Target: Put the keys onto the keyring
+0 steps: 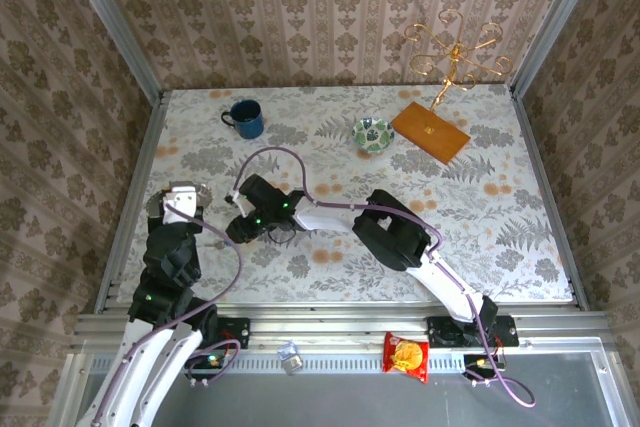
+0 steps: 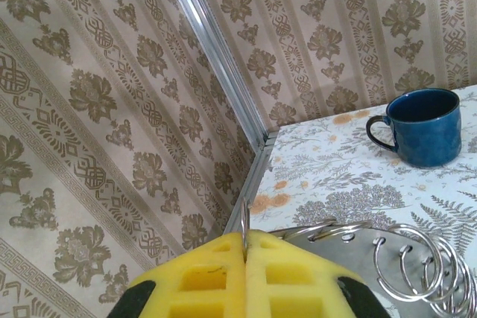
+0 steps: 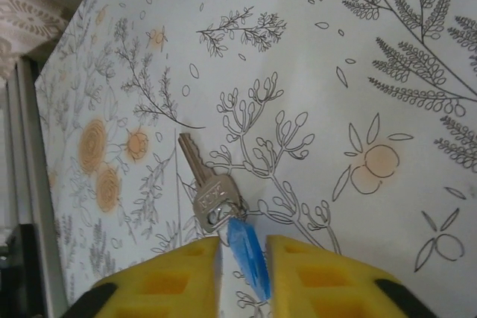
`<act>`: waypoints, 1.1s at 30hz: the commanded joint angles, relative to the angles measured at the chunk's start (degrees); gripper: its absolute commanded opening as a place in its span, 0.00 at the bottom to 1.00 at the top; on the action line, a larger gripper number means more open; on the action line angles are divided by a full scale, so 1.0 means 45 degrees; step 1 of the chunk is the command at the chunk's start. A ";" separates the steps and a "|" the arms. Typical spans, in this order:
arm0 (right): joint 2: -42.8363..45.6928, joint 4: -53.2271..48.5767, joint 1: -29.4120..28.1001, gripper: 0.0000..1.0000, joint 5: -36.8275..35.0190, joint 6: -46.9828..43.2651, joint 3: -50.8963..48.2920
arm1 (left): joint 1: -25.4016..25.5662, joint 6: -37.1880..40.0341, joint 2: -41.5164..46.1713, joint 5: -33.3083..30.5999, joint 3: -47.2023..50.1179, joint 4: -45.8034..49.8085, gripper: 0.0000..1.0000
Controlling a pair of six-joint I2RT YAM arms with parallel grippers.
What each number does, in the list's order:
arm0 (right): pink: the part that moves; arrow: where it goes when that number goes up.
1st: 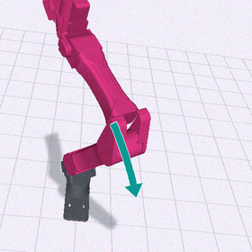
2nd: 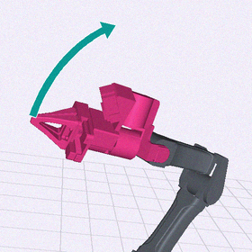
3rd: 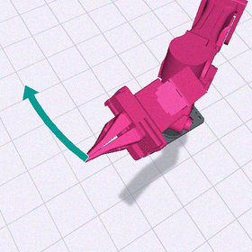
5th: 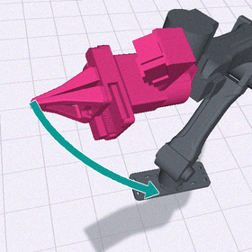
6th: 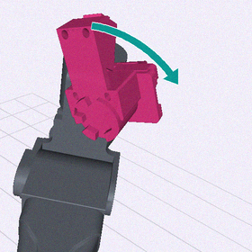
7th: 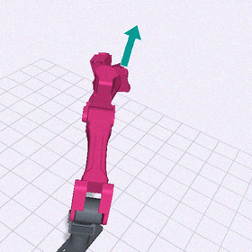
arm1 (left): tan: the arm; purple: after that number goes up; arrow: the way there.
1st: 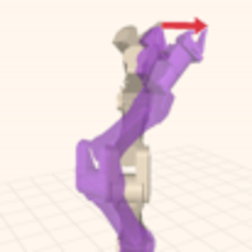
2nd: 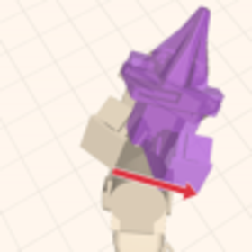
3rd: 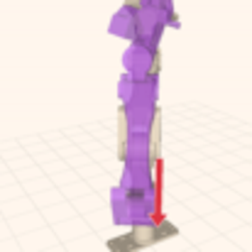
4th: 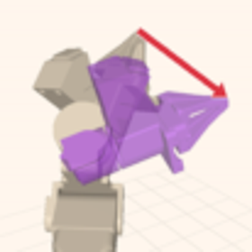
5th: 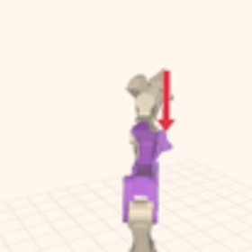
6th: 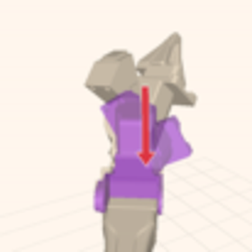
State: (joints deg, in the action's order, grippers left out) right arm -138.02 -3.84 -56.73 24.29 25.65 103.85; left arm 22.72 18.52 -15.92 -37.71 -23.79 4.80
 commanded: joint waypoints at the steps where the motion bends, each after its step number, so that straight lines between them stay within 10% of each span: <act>1: -0.0274 -0.0376 -0.0011 0.15 0.0491 -0.0050 0.0438 | -0.0147 0.0199 0.0199 0.0119 -0.0552 0.0057 0.00; 11: 0.2424 -0.0391 0.0143 0.01 0.0120 -0.0741 -0.1999 | -0.0146 0.0058 0.0160 0.1135 -0.0597 0.0349 0.00; 22: 0.8770 -0.1407 0.0914 0.02 -0.2215 -0.1811 -0.8730 | -0.0127 -0.0049 -0.1170 0.5823 -0.0629 0.0171 0.00; 33: 1.5528 -0.5483 0.1010 0.00 -0.7263 -0.1208 -1.2321 | 0.0143 -0.0493 -0.3175 0.9669 -0.0641 -0.1591 0.00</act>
State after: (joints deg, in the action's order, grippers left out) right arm -73.97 -19.75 -52.01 2.87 18.06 50.06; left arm 22.79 17.87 -29.30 -0.51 -24.27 3.77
